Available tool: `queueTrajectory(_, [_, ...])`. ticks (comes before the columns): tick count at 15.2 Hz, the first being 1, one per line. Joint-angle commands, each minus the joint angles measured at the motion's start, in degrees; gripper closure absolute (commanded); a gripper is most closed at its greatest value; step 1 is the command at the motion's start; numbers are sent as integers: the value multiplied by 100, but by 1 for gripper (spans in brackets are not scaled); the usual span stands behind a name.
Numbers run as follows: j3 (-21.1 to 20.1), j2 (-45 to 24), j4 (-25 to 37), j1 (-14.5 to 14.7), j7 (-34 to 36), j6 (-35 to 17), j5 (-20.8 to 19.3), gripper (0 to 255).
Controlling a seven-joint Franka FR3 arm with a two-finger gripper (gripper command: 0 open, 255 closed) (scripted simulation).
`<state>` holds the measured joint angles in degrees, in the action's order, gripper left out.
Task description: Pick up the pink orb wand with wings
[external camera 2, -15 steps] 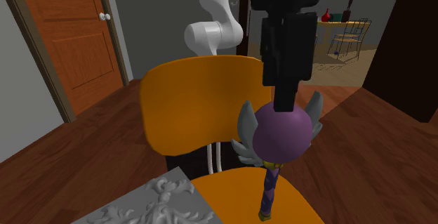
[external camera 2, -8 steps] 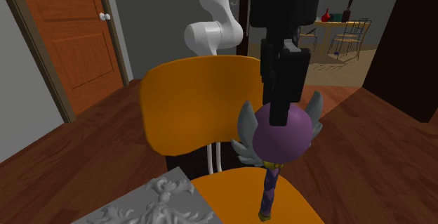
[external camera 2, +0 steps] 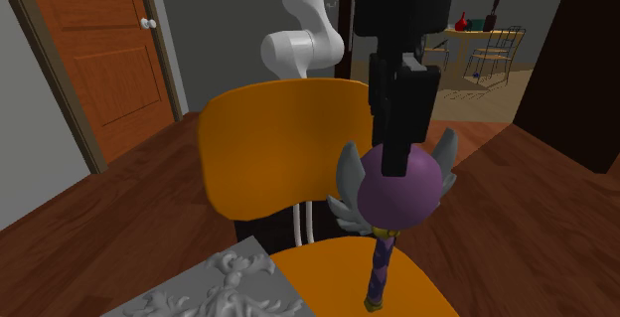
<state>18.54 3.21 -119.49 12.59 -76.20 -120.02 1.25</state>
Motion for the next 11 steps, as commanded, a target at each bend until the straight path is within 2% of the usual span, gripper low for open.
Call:
queueTrajectory(1, [-5, 31, 86, 3, 18, 117, -13, 255])
queueTrajectory(11, [-26, 189, 694, 11, 81, 874, -74, 255])
